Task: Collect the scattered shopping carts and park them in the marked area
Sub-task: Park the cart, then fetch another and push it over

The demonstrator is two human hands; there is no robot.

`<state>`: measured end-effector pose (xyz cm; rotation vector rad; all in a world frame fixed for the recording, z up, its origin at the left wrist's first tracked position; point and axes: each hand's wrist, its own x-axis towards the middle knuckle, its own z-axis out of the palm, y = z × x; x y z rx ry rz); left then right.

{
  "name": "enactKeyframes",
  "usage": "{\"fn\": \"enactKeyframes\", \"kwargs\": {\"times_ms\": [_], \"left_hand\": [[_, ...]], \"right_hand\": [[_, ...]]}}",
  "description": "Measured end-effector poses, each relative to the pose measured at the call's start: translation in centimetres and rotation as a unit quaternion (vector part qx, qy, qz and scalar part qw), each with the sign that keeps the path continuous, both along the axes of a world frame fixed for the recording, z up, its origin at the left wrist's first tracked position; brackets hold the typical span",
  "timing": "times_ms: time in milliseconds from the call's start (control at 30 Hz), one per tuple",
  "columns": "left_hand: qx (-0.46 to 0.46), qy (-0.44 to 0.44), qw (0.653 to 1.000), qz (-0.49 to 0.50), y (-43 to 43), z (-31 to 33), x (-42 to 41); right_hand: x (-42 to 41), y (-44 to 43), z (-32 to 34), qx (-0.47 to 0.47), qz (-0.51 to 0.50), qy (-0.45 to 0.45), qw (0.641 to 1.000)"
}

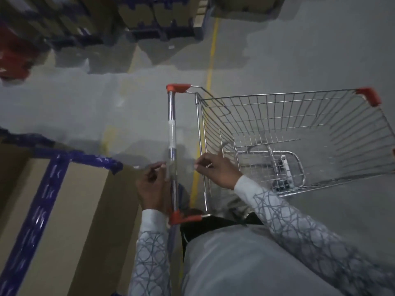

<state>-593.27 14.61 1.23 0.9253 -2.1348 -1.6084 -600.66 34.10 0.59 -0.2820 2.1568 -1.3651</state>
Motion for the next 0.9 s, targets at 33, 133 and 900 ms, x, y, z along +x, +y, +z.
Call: {"fn": "enactKeyframes", "kwargs": {"times_ms": [33,133,900], "left_hand": [[-0.027,-0.008,0.999,-0.041,-0.9,0.1,-1.6],[-0.112,-0.017,0.981,-0.16,-3.8,0.2,-6.8],[-0.667,0.033,0.275,-0.692,-0.8,-1.1,-28.4]], "right_hand": [[-0.2,-0.9,-0.5,-0.008,-0.021,-0.003,1.0],[-0.4,-3.9,-1.7,-0.008,-0.081,-0.028,0.996],[3.8,-11.5,-0.8,0.367,-0.38,-0.083,0.845]]}}
